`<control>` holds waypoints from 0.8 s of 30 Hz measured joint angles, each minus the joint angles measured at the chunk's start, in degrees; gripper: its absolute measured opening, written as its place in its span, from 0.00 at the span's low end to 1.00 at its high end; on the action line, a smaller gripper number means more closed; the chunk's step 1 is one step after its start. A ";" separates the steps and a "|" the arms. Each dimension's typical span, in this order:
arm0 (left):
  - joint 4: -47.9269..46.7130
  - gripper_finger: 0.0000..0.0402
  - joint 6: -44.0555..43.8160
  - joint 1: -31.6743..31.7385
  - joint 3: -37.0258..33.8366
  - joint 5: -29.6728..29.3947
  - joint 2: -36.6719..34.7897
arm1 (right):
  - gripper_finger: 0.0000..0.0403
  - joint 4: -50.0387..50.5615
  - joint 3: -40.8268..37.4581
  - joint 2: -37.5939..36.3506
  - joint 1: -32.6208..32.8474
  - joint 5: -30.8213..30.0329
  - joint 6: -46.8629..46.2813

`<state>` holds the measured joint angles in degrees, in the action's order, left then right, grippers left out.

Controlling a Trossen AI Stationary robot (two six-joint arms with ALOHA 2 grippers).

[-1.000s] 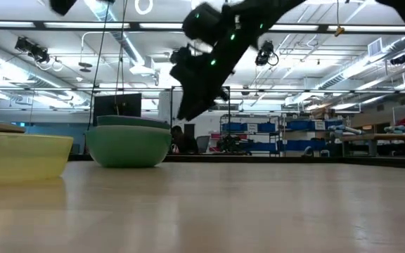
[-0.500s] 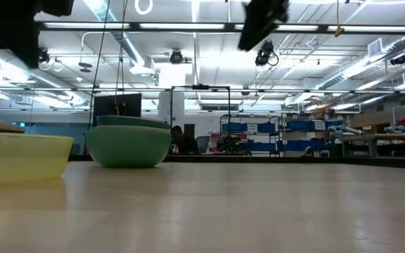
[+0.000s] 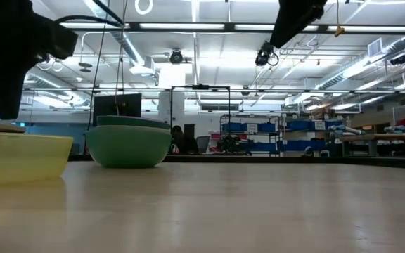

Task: Nest bowls inside each other
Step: Stack the yellow bowl on top of the purple bowl

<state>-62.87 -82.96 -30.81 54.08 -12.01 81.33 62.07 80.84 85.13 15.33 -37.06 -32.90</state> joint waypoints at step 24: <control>0.50 0.08 -1.04 0.04 0.04 2.05 10.82 | 0.33 -2.88 -1.55 0.04 0.42 0.19 -1.21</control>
<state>-62.37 -84.00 -30.76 54.13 -9.96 92.15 59.19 79.29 85.17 15.75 -36.86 -34.11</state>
